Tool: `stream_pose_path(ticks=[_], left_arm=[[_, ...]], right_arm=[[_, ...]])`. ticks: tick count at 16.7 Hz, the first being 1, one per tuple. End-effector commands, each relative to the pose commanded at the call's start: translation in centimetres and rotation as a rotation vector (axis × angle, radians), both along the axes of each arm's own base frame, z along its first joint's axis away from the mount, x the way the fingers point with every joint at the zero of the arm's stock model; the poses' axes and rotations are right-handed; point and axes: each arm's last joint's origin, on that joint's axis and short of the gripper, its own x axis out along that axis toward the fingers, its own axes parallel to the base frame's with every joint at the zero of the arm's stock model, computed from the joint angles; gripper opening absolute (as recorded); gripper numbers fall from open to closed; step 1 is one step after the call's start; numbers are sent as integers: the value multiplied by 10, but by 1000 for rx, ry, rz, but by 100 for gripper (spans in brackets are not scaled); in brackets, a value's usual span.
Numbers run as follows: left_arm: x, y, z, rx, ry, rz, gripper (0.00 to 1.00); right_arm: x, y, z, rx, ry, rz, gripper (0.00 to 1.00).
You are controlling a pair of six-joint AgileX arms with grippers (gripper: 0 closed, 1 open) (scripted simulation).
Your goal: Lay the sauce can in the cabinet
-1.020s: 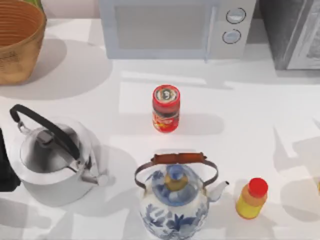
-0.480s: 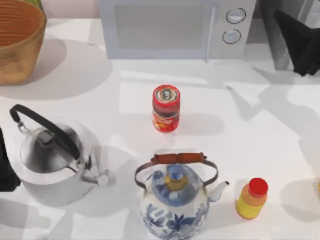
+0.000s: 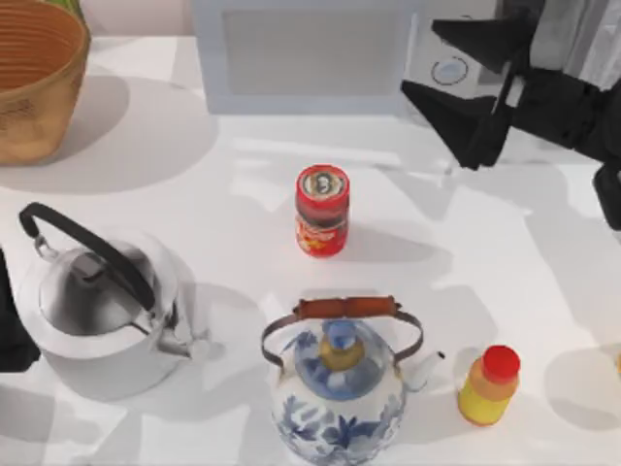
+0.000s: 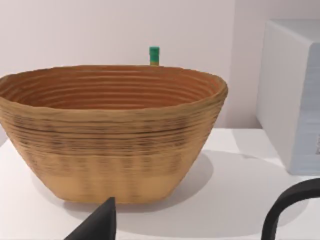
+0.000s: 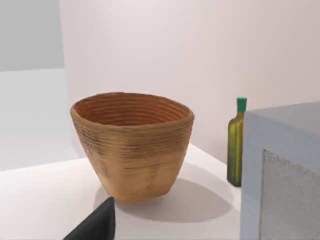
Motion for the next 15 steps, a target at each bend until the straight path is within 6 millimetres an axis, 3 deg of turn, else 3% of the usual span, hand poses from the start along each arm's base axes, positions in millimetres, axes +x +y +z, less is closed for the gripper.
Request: stream_pose_path(ticks=[4,8,11,15], left_arm=[[0,0,0,0,0,0,100],[0,0,0,0,0,0,100],[0,0,0,0,0,0,100],[0,0,0,0,0,0,100]], right_arm=[[19,23,-77,-15,-4,194,100],[18,37,-139,-35,-4,331,100],[14,41,-162,-44,-4,381,100],[14,42,-165,-45,-4,387,100]])
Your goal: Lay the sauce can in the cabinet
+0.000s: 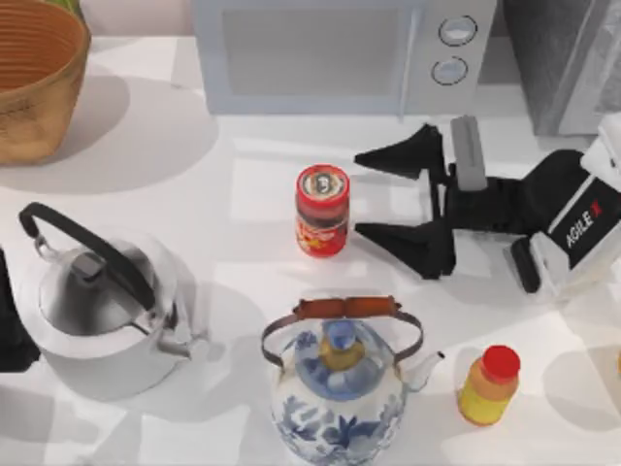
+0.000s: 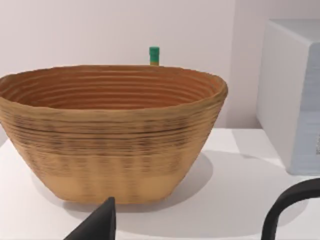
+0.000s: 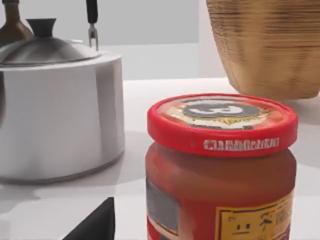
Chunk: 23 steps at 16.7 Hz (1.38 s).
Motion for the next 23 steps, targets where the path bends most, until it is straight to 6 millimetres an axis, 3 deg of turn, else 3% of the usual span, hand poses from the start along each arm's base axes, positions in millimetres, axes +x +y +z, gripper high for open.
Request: stream_pose_path(ticks=[1,2,15,21,23], left_arm=[[0,0,0,0,0,0,100],[0,0,0,0,0,0,100],[0,0,0,0,0,0,100],[0,0,0,0,0,0,100],[0,0,0,0,0,0,100]], right_arm=[[0,0,0,0,0,0,100],[4,-8,27,1,11,-34,100],[1,53,8,0,0,0,100],[1,60,6,0,0,0,100],[1,60,6,0,0,0,85]])
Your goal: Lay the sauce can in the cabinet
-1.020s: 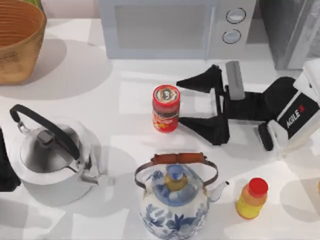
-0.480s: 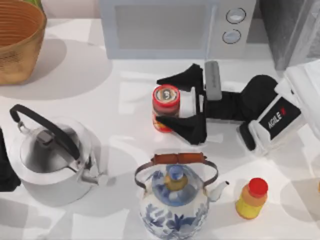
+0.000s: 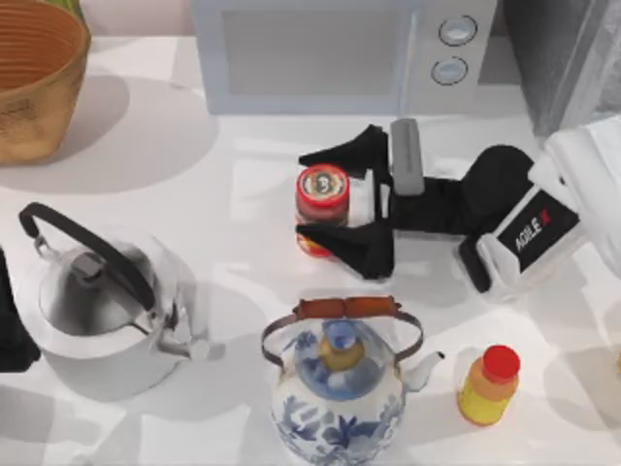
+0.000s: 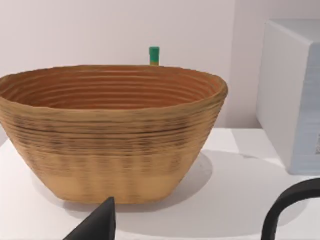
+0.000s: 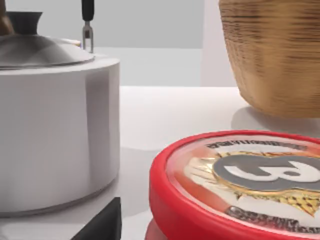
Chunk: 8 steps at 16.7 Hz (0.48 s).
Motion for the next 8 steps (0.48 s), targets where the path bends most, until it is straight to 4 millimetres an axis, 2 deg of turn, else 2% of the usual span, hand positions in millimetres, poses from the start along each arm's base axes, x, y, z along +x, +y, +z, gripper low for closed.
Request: stream_pose_path(ticks=[8], left_arm=[[0,0,0,0,0,0,100]], right_arm=[[0,0,0,0,0,0,25]])
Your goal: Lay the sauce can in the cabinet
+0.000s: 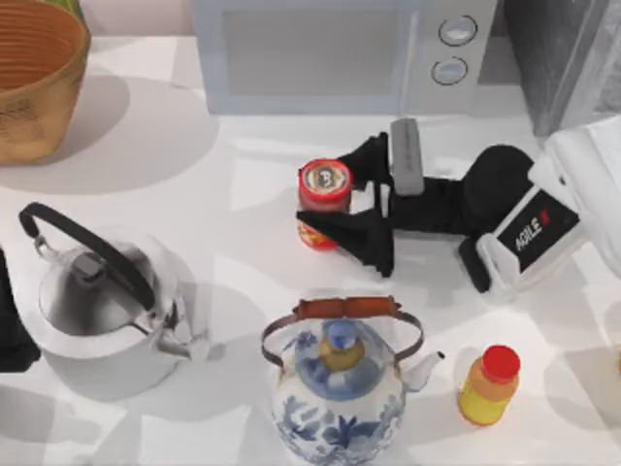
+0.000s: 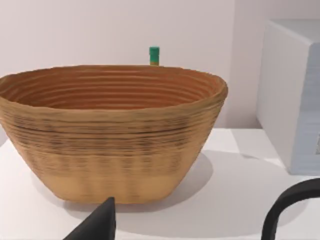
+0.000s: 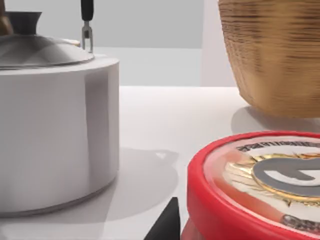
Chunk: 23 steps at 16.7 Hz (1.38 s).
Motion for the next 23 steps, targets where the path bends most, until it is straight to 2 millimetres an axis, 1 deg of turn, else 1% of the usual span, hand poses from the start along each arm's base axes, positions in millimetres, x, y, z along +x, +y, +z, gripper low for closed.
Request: stream_pose_path(ticks=[3,4,11,12,14,15,18,23], left_arm=[[0,0,0,0,0,0,100],[0,0,0,0,0,0,100],[0,0,0,0,0,0,100],[0,0,0,0,0,0,100],[0,0,0,0,0,0,100],[0,0,0,0,0,0,100],[0,0,0,0,0,0,100],[0,0,0,0,0,0,100]], right_arm=[[0,0,0,0,0,0,2],[0,0,0,0,0,0,0],[0,0,0,0,0,0,0],[6,-9,17,11,-28,-25,0],[7,-10,21,11,-27,-28,0],[9,-10,28,11,-26,-31,0],[13,-8,59,14,-35,-32,0],[13,-7,99,12,-30,-26,0]])
